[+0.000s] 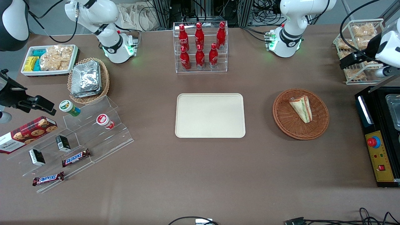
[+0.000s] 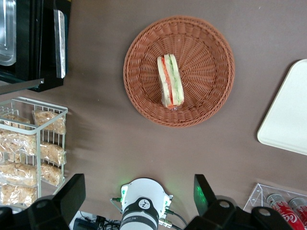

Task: Place sandwich from basket to tray
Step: 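Move the left gripper over the wicker basket holding the sandwich, then lower the open left gripper onto the wrapped sandwich and close it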

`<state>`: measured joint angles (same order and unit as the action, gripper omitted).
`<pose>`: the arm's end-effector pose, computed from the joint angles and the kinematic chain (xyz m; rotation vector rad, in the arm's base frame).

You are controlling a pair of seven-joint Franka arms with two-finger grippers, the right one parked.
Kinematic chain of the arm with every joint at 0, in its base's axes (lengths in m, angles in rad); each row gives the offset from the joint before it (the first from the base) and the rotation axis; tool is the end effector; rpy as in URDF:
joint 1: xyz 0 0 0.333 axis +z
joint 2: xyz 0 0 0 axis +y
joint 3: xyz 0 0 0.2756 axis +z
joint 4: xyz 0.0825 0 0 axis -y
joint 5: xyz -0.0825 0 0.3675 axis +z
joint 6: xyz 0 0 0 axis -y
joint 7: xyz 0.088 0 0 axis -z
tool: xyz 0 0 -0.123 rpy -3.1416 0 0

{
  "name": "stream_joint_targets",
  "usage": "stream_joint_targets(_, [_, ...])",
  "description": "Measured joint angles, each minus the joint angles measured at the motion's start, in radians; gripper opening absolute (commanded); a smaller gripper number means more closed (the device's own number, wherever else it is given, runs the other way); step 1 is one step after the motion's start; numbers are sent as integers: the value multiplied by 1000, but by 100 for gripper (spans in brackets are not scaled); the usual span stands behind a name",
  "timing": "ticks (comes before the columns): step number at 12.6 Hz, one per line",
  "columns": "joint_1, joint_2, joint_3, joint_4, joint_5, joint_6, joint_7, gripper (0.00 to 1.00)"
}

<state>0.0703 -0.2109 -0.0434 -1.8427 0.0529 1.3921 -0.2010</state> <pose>0.4508 0.0179 0.5395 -3.0178 -0.3533 0.3567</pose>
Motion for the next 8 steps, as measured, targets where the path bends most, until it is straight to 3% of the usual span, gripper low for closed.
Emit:
stream_joint_targets(3, [0,1,-2,-105,2,111,-2,100])
stream_joint_targets(8, [3,20,31,-372,3,460,-17,100])
